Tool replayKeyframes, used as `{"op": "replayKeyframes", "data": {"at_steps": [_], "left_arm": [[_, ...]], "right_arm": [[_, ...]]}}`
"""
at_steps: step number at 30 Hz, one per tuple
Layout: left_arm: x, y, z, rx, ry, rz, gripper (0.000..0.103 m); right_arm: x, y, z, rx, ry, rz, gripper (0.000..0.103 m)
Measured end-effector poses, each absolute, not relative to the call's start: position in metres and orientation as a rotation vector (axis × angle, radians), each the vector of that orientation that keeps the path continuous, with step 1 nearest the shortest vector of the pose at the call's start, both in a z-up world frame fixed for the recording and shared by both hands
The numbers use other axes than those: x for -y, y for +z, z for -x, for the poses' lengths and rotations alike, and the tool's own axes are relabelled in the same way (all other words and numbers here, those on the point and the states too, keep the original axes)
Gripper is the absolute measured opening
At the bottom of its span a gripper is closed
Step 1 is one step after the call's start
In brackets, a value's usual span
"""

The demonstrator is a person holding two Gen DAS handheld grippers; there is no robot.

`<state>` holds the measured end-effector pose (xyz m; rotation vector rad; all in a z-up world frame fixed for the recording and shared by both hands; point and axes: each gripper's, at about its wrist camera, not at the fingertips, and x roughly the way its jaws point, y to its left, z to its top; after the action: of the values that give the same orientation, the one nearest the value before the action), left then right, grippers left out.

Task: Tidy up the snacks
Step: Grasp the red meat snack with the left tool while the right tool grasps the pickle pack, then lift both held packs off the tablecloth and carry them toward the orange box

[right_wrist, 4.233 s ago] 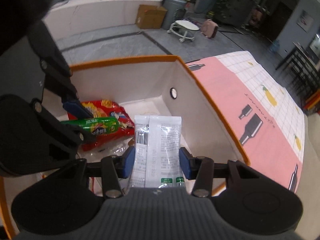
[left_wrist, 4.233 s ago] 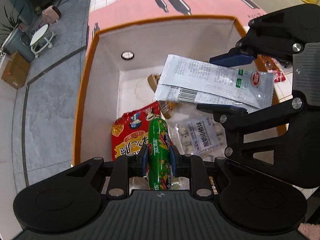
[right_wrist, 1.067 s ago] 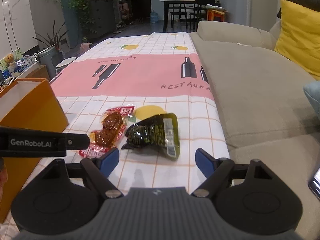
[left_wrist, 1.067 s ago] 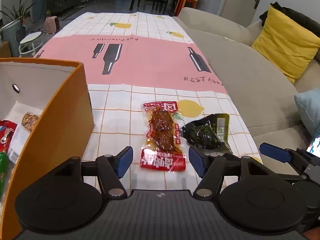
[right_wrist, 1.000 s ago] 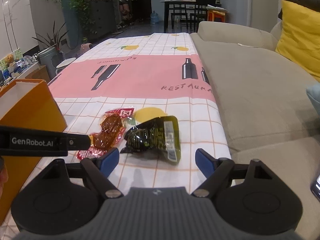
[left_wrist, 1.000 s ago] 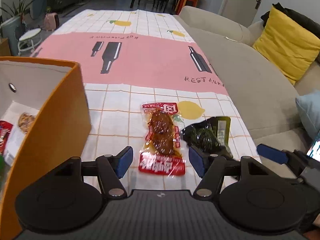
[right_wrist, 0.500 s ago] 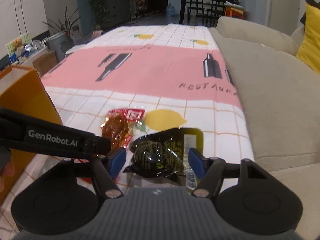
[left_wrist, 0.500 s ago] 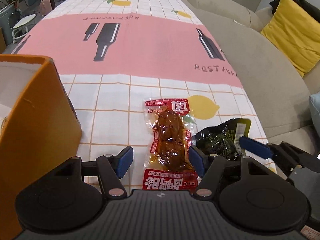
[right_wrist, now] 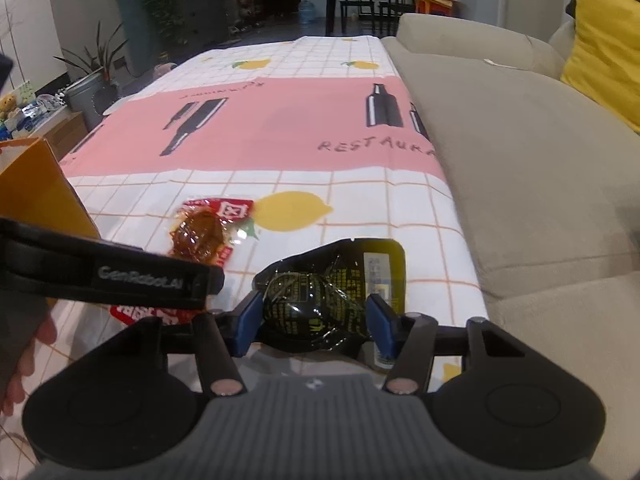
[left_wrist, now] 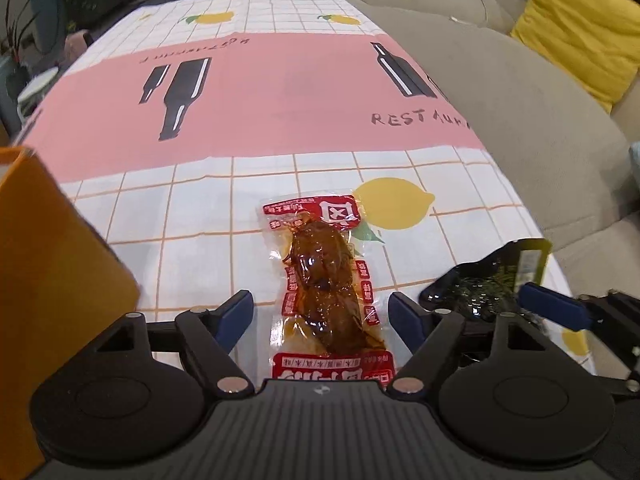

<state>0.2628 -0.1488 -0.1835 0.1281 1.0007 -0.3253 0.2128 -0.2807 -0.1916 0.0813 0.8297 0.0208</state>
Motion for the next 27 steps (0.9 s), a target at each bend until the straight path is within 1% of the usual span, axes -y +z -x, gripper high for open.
{"op": "replayKeyframes", "data": {"at_steps": [2,3,4,7,8,9,10,16,21,27], "left_arm": [[0.152,-0.185,-0.261,-0.993,-0.327,-0.152,0.085],[0.153,-0.185,-0.26,-0.986,-0.332,-0.16,0.079],[0.154,-0.184,-0.258,-0.978,-0.334,-0.178,0.07],[0.153,-0.183,-0.254,-0.978,-0.344,-0.177,0.063],[0.152,-0.183,-0.253,-0.979,-0.344,-0.17,0.059],[0.151,-0.18,-0.249,-0.958,-0.333,-0.168,0.046],[0.149,-0.178,-0.248,-0.957,-0.344,-0.16,0.043],[0.14,-0.175,-0.225,-0.989,-0.369,-0.136,0.038],[0.121,-0.171,-0.204,-1.044,-0.377,-0.057,0.038],[0.103,-0.17,-0.181,-1.083,-0.372,-0.029,0.038]], "right_arm": [[0.282,-0.192,-0.209,-0.829,0.016,-0.077,0.055],[0.281,-0.192,-0.208,-0.828,0.014,-0.075,0.055],[0.281,-0.192,-0.207,-0.827,0.013,-0.073,0.055],[0.28,-0.192,-0.205,-0.826,0.009,-0.065,0.054],[0.279,-0.192,-0.204,-0.827,0.01,-0.062,0.054],[0.279,-0.191,-0.204,-0.829,0.011,-0.057,0.054],[0.278,-0.191,-0.204,-0.833,0.013,-0.052,0.053],[0.27,-0.187,-0.197,-0.866,0.034,-0.023,0.052],[0.259,-0.183,-0.184,-0.903,0.077,0.019,0.052],[0.246,-0.178,-0.162,-0.953,0.143,0.029,0.05]]}}
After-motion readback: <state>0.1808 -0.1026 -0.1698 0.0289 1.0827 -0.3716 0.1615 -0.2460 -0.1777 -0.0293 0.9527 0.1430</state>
